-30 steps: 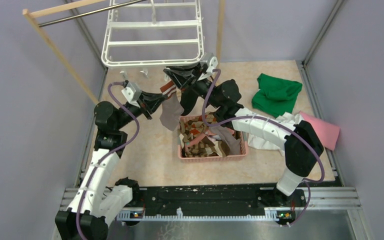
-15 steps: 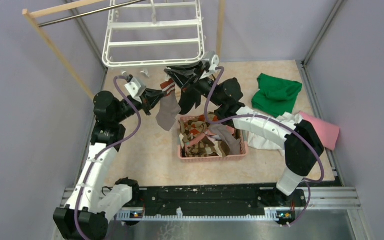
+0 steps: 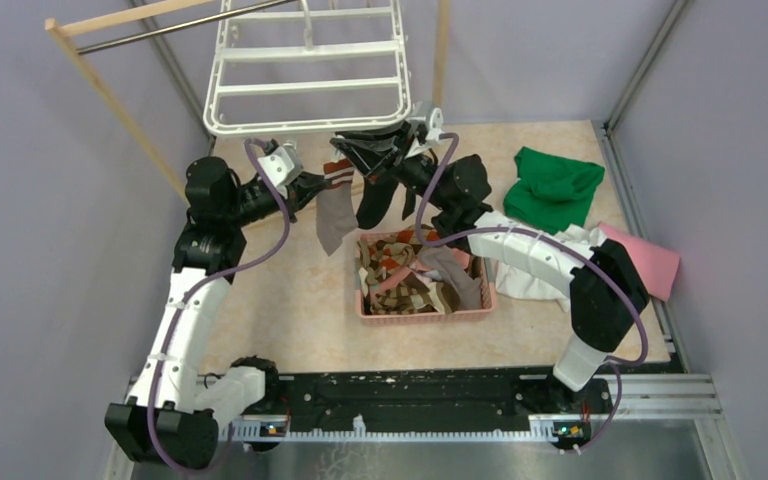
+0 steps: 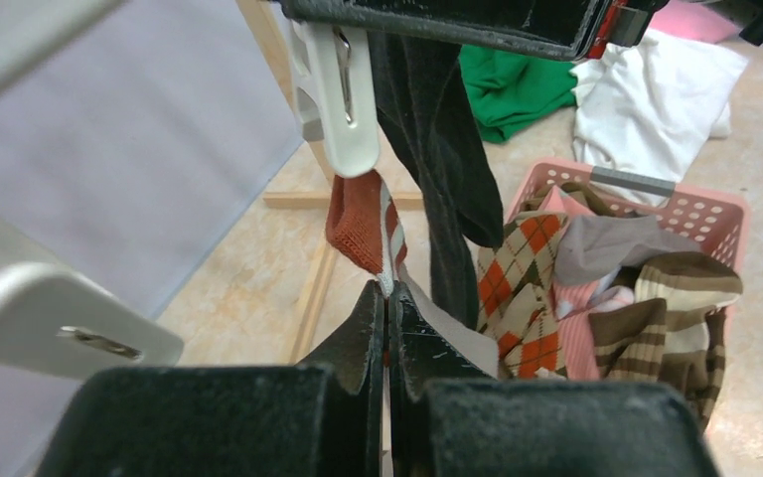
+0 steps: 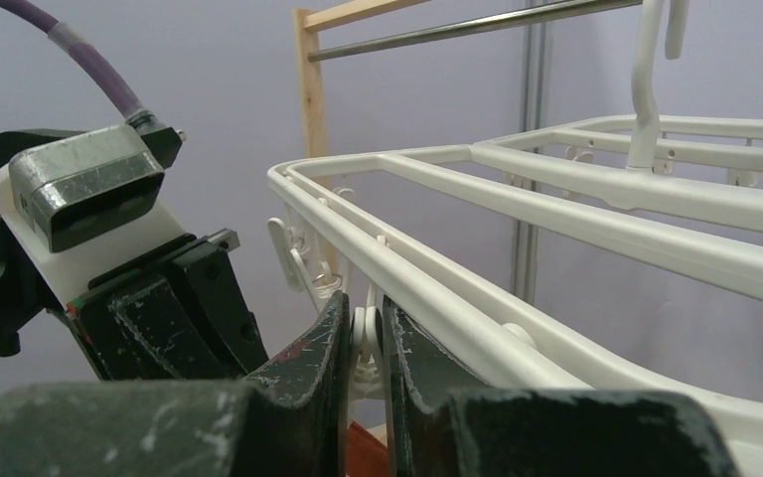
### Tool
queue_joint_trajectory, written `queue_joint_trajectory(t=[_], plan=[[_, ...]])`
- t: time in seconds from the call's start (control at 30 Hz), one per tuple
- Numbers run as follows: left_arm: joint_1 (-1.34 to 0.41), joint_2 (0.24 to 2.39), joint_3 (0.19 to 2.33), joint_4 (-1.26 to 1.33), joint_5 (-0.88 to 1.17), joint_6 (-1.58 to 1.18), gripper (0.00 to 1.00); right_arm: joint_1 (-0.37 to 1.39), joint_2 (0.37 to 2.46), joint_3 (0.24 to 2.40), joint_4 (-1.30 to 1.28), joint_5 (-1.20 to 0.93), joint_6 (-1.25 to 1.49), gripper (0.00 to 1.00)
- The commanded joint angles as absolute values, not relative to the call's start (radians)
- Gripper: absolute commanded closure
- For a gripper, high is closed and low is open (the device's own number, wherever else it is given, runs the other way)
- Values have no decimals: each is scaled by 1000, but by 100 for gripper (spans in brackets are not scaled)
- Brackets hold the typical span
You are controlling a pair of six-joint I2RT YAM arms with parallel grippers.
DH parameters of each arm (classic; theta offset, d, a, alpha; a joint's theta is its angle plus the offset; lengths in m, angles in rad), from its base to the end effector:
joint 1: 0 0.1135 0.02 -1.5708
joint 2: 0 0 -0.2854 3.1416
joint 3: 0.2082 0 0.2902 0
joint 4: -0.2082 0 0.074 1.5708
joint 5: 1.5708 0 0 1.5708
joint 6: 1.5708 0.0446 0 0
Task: Clip the socks to the hanger
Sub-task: Open the clamp at the hanger, then clamp the sock onto the hanger.
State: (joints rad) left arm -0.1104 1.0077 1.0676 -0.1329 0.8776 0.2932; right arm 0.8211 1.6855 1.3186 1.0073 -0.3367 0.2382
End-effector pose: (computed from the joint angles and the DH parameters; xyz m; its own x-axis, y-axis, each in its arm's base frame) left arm 0.2444 -0.0616 0.4242 0.1713 0.1668 -0.9710 0.8183 0.5248 0.2345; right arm 0.2838 0.3264 0.4205 0.1901 0.5310 -0.8258 -0.9428 0.3334 -0.0026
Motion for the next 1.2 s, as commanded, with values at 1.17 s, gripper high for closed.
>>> queue_joint_trajectory(t=[1.17], plan=[[-34,1091,1234,-159,1161,488,100,793,1693,1351,1095,-490,322,96]])
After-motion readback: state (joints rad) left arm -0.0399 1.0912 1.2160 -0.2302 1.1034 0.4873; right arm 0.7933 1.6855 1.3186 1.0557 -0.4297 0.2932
